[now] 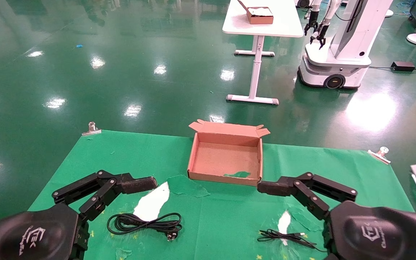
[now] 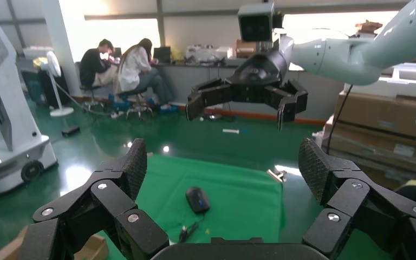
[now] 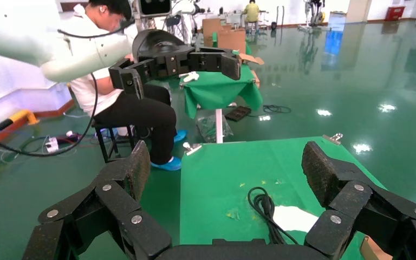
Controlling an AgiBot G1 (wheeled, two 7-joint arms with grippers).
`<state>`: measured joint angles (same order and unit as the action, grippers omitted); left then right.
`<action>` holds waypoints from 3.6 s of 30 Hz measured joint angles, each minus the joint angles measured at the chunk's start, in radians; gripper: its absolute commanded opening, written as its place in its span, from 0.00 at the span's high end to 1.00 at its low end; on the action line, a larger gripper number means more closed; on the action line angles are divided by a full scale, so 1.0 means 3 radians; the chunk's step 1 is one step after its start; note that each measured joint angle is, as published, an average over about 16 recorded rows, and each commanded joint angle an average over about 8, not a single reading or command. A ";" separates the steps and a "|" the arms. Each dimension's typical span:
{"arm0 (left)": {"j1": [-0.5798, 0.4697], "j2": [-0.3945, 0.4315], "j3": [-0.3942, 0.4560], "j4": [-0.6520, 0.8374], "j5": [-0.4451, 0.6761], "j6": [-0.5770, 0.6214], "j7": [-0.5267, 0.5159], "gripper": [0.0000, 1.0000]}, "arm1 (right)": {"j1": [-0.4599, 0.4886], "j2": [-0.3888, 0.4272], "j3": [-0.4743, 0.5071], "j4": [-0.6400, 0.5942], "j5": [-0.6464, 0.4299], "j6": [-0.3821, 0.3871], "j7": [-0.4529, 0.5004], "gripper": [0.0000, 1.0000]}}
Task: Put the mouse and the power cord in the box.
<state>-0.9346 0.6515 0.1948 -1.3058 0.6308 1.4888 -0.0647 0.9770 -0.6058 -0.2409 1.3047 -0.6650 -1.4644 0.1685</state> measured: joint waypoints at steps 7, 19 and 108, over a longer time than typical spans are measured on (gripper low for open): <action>-0.0203 -0.0059 0.0123 0.0031 0.0145 0.0010 -0.0179 0.00 | 0.0144 -0.0008 -0.0057 -0.0030 -0.0097 -0.0046 0.0028 0.00; -0.0472 -0.0137 0.0287 0.0074 0.0338 0.0023 -0.0407 0.00 | 0.0331 -0.0017 -0.0132 -0.0071 -0.0224 -0.0108 0.0064 0.00; -0.0459 -0.0133 0.0278 0.0072 0.0327 0.0021 -0.0404 0.00 | 0.0324 -0.0017 -0.0129 -0.0069 -0.0218 -0.0103 0.0063 0.00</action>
<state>-1.0722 0.6117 0.2782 -1.2843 0.7288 1.4953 -0.1857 1.0743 -0.6111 -0.2795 1.2839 -0.7304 -1.4952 0.1875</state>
